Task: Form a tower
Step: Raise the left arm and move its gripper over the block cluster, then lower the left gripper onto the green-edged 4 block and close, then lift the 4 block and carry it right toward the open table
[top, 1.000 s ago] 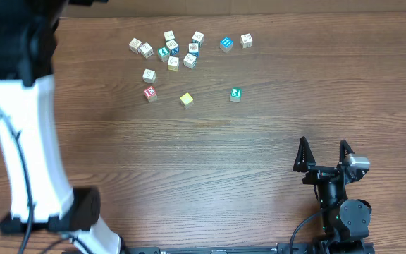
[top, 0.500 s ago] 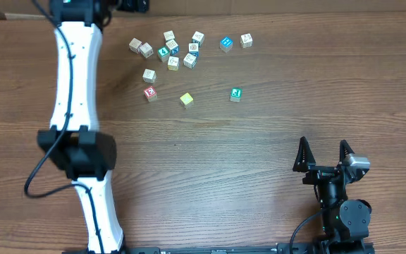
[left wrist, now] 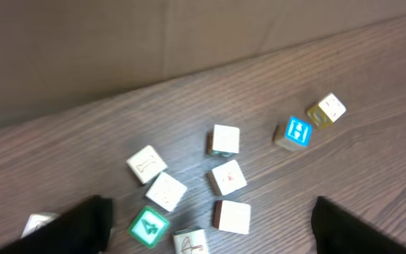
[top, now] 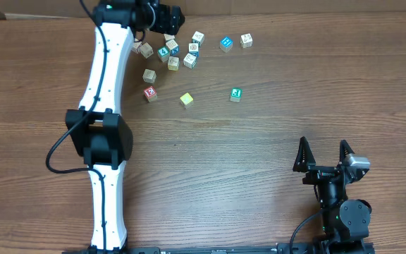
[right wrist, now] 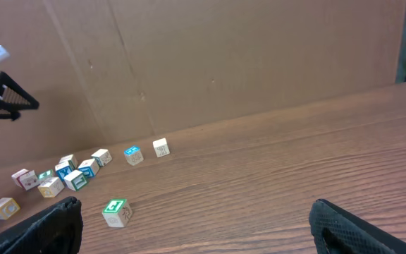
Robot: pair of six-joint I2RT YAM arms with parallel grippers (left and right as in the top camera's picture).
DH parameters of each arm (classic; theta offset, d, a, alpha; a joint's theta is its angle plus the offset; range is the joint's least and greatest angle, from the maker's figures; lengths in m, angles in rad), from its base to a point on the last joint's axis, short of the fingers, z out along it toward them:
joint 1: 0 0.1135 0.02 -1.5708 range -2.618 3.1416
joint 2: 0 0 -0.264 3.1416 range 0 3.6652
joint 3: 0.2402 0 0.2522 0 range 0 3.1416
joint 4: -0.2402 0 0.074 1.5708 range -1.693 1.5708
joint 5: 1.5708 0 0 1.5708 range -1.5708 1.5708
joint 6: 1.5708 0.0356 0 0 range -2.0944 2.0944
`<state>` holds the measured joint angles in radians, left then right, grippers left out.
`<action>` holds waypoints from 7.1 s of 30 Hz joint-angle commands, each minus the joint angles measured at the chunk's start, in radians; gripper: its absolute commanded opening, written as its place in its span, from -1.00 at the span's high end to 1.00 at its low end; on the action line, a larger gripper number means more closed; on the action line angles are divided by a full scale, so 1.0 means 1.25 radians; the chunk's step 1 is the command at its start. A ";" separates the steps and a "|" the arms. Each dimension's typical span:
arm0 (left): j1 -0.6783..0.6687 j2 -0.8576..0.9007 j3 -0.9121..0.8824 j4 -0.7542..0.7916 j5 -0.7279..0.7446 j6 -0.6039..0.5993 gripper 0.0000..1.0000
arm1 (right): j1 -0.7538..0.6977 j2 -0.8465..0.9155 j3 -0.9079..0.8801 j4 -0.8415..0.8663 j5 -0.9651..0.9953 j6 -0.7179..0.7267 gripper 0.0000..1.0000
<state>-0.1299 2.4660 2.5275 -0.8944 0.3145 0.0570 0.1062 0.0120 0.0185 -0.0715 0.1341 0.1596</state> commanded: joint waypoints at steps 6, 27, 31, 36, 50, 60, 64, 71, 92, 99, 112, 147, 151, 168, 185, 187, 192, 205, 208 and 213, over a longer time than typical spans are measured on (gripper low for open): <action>-0.019 0.060 0.021 -0.029 -0.165 -0.010 -0.11 | 0.004 -0.007 -0.008 0.003 0.000 -0.004 -1.00; -0.024 0.130 0.021 -0.061 -0.215 -0.142 0.27 | 0.004 -0.007 -0.008 0.003 0.000 -0.004 -1.00; -0.032 0.131 0.017 -0.060 -0.222 -0.142 0.21 | 0.004 -0.007 -0.008 0.003 0.000 -0.004 -1.00; -0.042 0.131 -0.006 -0.056 -0.303 -0.191 0.11 | 0.004 -0.007 -0.008 0.003 0.000 -0.004 -1.00; -0.040 0.131 -0.053 -0.005 -0.318 -0.331 0.14 | 0.004 -0.007 -0.008 0.003 0.000 -0.004 -1.00; -0.040 0.131 -0.080 0.009 -0.341 -0.346 0.20 | 0.004 -0.007 -0.008 0.003 0.000 -0.004 -1.00; -0.036 0.131 -0.096 0.023 -0.341 -0.370 0.19 | 0.004 -0.007 -0.008 0.003 0.000 -0.004 -1.00; -0.038 0.131 -0.096 0.040 -0.341 -0.370 0.22 | 0.004 -0.007 -0.008 0.003 0.000 -0.004 -1.00; -0.039 0.131 -0.144 0.049 -0.342 -0.372 0.24 | 0.004 -0.007 -0.008 0.003 0.000 -0.004 -1.00; -0.037 0.131 -0.150 0.059 -0.343 -0.367 0.37 | 0.004 -0.007 -0.008 0.003 0.000 -0.004 -1.00; -0.036 0.131 -0.150 0.109 -0.343 -0.330 0.34 | 0.004 -0.007 -0.008 0.003 0.000 -0.004 -1.00; -0.056 -0.405 -0.124 -0.193 -0.365 -0.231 0.61 | 0.004 -0.007 -0.008 0.003 0.000 -0.004 -1.00; -0.063 -0.485 -0.124 -0.264 -0.363 -0.231 0.62 | 0.004 -0.007 -0.008 0.003 0.000 -0.004 -1.00; -0.218 -0.529 -0.222 -0.504 -0.274 -0.328 0.59 | 0.004 -0.007 -0.008 0.003 0.000 -0.004 -1.00; -0.408 -0.529 -0.732 -0.149 -0.301 -0.615 0.67 | 0.004 -0.007 -0.008 0.003 0.000 -0.004 -1.00; -0.418 -0.529 -0.787 -0.094 -0.301 -0.641 0.68 | 0.004 -0.007 -0.008 0.003 0.000 -0.004 -1.00; -0.457 -0.529 -0.909 0.049 -0.303 -0.651 0.68 | 0.004 -0.007 -0.008 0.003 0.000 -0.004 -1.00; -0.543 -0.526 -1.052 0.294 -0.378 -0.681 0.86 | 0.004 -0.007 -0.008 0.003 0.000 -0.004 -1.00; -0.560 -0.521 -1.052 0.307 -0.377 -0.680 0.87 | 0.004 -0.007 -0.008 0.003 0.000 -0.004 -1.00; -0.579 -0.502 -1.052 0.334 -0.380 -0.680 0.90 | 0.004 -0.007 -0.008 0.003 0.000 -0.004 -1.00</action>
<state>-0.8436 1.8069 1.2228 -0.4850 -0.1360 -0.7803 0.1066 0.0120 0.0185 -0.0723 0.1345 0.1596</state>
